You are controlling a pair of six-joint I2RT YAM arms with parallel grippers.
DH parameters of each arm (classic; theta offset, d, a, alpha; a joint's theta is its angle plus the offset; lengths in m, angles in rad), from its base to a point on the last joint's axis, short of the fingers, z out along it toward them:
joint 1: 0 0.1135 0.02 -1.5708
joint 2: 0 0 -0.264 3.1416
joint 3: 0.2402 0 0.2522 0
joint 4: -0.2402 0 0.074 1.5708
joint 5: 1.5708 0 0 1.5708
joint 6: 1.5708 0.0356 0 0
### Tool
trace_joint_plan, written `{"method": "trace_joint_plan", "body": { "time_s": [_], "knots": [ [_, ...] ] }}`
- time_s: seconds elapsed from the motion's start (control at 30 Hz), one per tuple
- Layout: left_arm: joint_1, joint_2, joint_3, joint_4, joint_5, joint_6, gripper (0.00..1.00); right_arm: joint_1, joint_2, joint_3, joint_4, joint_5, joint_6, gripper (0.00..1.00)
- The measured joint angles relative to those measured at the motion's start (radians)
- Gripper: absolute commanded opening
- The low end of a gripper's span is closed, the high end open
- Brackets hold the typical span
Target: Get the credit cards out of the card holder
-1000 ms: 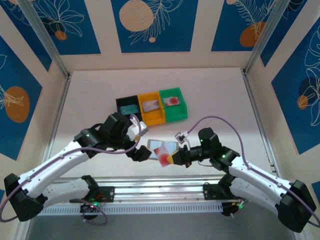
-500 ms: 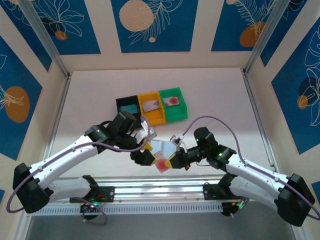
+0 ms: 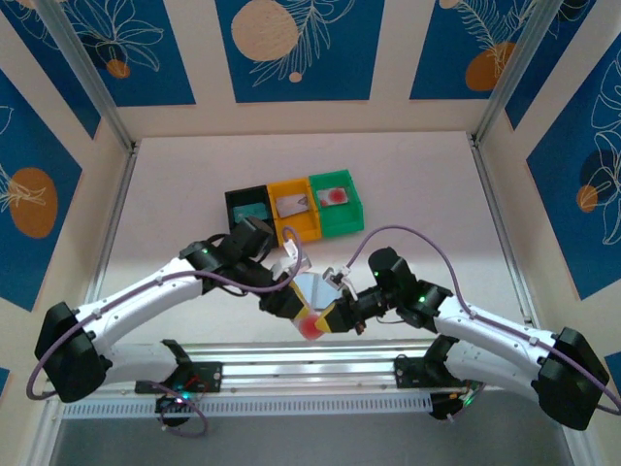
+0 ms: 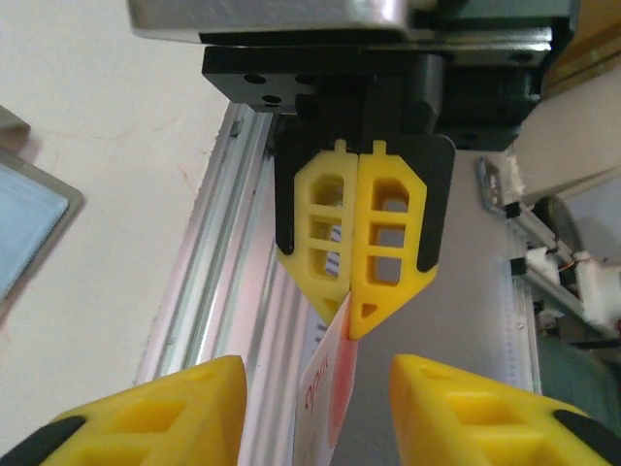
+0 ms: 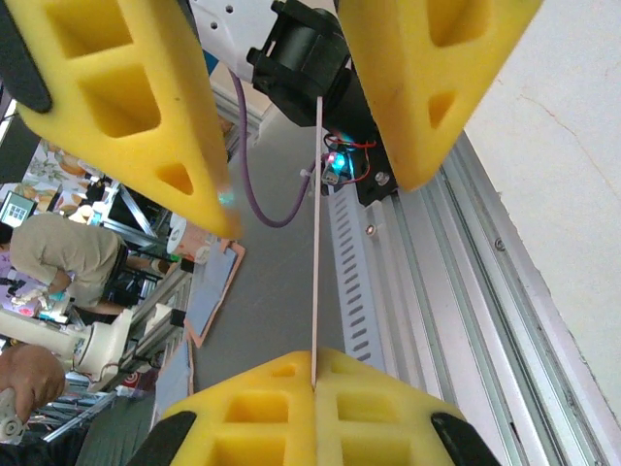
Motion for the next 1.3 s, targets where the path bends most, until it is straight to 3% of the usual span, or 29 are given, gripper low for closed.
{"method": "trace_joint_plan", "body": {
  "time_s": [0.4, 0.6, 0.73, 0.93, 1.1, 1.3],
  "knots": [
    [0.0, 0.014, -0.013, 0.023, 0.058, -0.003, 0.0, 0.006, 0.005, 0.0, -0.003, 0.002, -0.002, 0.0],
    [0.002, 0.015, -0.024, 0.035, 0.069, -0.01, 0.0, 0.006, 0.005, 0.0, -0.008, 0.009, -0.002, 0.01],
    [0.004, 0.016, -0.034, 0.055, 0.069, -0.039, 0.0, 0.008, 0.005, 0.0, -0.013, 0.031, -0.003, 0.23],
    [0.004, 0.029, -0.035, 0.071, 0.036, -0.06, 0.0, 0.008, -0.006, 0.004, -0.018, 0.114, -0.004, 0.64],
    [0.007, -0.024, -0.04, 0.073, -0.012, -0.058, 0.0, 0.0, -0.068, 0.004, -0.052, 0.231, -0.002, 0.84],
    [0.018, -0.133, -0.058, 0.084, -0.074, -0.055, 0.0, -0.026, -0.22, -0.029, -0.06, 0.368, 0.032, 0.98]
  ]
}}
